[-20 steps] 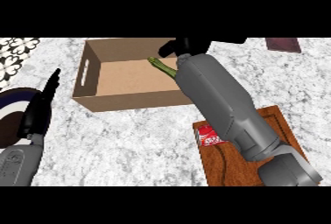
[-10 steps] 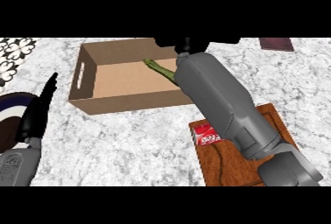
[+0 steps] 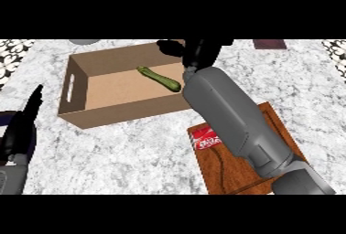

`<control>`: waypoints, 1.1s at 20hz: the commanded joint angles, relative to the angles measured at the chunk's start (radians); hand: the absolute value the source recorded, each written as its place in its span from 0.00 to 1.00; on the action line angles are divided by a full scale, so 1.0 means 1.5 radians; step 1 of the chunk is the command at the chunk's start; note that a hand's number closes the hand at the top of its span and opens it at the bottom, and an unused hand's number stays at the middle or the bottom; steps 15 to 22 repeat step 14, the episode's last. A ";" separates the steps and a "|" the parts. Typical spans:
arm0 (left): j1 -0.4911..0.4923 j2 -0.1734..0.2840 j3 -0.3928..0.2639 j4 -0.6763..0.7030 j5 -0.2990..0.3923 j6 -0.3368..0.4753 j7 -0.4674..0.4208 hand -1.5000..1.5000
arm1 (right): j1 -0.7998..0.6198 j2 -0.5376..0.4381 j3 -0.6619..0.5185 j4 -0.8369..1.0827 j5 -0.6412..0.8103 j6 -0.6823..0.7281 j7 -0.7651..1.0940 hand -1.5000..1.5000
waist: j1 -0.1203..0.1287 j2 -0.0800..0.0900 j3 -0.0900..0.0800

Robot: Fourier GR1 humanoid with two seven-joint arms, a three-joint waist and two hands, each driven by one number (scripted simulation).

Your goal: Pick the squash from the cutting board and place it in the cardboard box

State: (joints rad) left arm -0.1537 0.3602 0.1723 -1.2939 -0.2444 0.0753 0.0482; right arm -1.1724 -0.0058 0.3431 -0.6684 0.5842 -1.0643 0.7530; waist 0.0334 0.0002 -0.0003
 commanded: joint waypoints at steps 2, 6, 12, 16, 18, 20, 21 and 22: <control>0.035 -0.027 -0.003 -0.015 -0.013 0.032 0.005 0.50 | 0.116 0.004 0.036 -0.112 0.042 -0.072 0.053 0.00 | -0.038 -0.011 0.000; 0.066 -0.010 0.025 -0.014 0.009 0.016 -0.015 0.50 | 0.188 -0.059 0.034 -0.261 0.100 0.031 0.111 0.00 | -0.050 -0.014 0.000; 0.065 0.007 0.044 0.001 0.006 0.020 -0.027 0.50 | 0.377 -0.108 0.096 -0.511 0.149 0.126 0.162 0.00 | -0.065 -0.015 -0.001; 0.083 0.012 0.038 -0.037 0.014 -0.002 -0.009 0.50 | 0.456 -0.122 0.119 -0.574 0.179 0.137 0.180 0.00 | -0.051 -0.012 0.000; 0.083 0.012 0.038 -0.037 0.014 -0.002 -0.009 0.50 | 0.456 -0.122 0.119 -0.574 0.179 0.137 0.180 0.00 | -0.051 -0.012 0.000; 0.083 0.012 0.038 -0.037 0.014 -0.002 -0.009 0.50 | 0.456 -0.122 0.119 -0.574 0.179 0.137 0.180 0.00 | -0.051 -0.012 0.000; 0.083 0.012 0.038 -0.037 0.014 -0.002 -0.009 0.50 | 0.456 -0.122 0.119 -0.574 0.179 0.137 0.180 0.00 | -0.051 -0.012 0.000; 0.083 0.012 0.038 -0.037 0.014 -0.002 -0.009 0.50 | 0.456 -0.122 0.119 -0.574 0.179 0.137 0.180 0.00 | -0.051 -0.012 0.000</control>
